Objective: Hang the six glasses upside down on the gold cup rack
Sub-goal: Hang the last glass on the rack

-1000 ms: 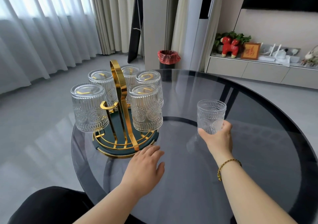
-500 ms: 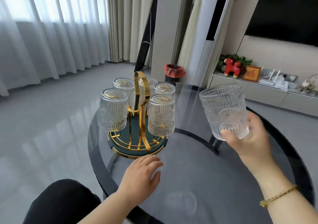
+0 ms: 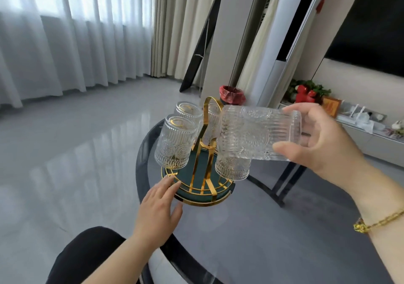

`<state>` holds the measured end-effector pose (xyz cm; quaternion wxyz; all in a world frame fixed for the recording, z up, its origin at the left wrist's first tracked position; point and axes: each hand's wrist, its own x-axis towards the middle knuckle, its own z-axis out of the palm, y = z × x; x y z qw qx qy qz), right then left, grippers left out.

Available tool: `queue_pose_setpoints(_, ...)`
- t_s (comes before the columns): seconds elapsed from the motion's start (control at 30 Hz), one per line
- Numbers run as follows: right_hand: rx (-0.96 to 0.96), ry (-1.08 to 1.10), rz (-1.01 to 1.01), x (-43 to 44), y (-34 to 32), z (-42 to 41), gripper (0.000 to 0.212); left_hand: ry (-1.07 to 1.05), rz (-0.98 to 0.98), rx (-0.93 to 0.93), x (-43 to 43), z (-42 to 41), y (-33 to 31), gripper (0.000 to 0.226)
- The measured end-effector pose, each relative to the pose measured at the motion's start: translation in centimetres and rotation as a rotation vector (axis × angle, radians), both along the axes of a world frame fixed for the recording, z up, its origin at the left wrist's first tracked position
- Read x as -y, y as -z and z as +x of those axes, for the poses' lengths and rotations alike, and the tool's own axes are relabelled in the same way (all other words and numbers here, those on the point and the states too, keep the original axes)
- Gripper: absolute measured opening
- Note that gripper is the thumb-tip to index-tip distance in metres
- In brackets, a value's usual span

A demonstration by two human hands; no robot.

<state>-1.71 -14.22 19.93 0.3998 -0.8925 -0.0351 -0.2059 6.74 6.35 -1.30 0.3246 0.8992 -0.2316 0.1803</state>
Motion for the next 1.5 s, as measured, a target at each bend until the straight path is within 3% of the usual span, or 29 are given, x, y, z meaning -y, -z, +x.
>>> queue_pose_setpoints(0.17,-0.025,-0.021,-0.086,-0.6,-1.5,1.3,0.051,0.006,-0.010,-0.016,0.1,0.5,0.6,0.049)
queue_pose_setpoints(0.5,-0.220,-0.090,-0.491,-3.9,-2.1,5.0,0.066,0.033,-0.015,-0.035,-0.1,0.5,0.7,0.052)
queue_pose_setpoints(1.07,-0.290,-0.089,-0.672,-6.7,2.1,6.2,0.076,0.043,0.008,-0.072,-0.2,0.6,0.7,0.054)
queue_pose_setpoints(1.5,-0.271,0.021,-0.564,-7.4,4.0,6.4,0.063,0.055,0.005,-0.072,-0.3,0.6,0.8,0.054)
